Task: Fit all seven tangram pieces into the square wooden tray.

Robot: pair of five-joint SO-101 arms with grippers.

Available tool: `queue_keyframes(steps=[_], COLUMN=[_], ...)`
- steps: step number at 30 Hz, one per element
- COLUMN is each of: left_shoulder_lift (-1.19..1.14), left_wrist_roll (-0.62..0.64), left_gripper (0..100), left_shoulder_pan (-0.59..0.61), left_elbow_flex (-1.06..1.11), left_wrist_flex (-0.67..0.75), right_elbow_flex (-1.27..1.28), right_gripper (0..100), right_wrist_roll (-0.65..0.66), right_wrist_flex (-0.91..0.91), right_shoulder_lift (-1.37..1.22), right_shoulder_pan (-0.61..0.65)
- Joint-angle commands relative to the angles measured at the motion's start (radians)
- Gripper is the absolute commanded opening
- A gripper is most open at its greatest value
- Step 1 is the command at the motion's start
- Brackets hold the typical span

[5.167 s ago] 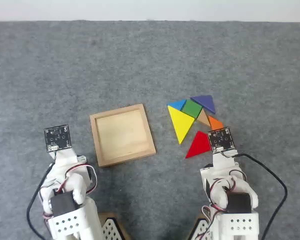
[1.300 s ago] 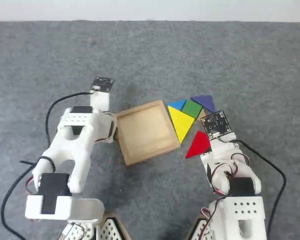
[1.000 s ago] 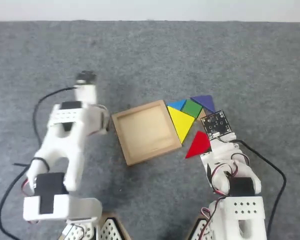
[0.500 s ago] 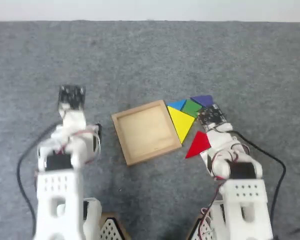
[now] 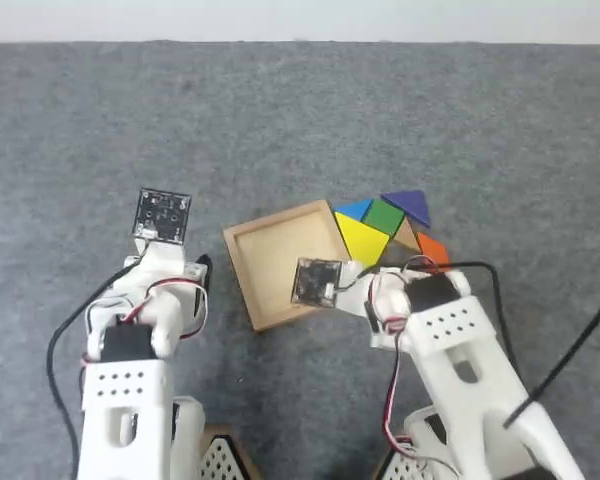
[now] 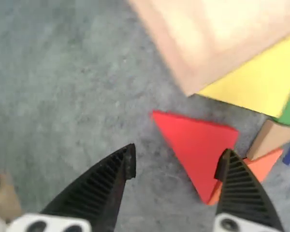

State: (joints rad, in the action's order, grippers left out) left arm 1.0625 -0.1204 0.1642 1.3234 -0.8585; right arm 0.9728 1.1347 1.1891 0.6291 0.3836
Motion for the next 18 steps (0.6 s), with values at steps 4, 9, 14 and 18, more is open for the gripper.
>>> queue_keyframes(steps=[4,9,14,18], left_shoulder_lift=[-0.068,-0.068,-0.068,-0.068], left_wrist_roll=[-0.009,-0.009,-0.009,-0.009], left_gripper=[17,17,17,17], left_shoulder_pan=[0.000,0.000,0.000,0.000], left_elbow_flex=[-0.016,-0.016,-0.016,-0.016], left_wrist_flex=[0.071,0.066,0.066,0.064], right_elbow_flex=[-0.104,-0.138,-0.150,-0.152], right_gripper=[32.2,32.9,32.9,32.9], right_wrist_roll=[0.295,0.393,0.402,0.411], right_wrist_flex=[0.042,0.025,-0.067,-0.142], right_shoulder_lift=[-0.087,-0.165,-0.248,-0.328], right_shoulder_pan=[-0.133,-0.137,-0.133,-0.137])
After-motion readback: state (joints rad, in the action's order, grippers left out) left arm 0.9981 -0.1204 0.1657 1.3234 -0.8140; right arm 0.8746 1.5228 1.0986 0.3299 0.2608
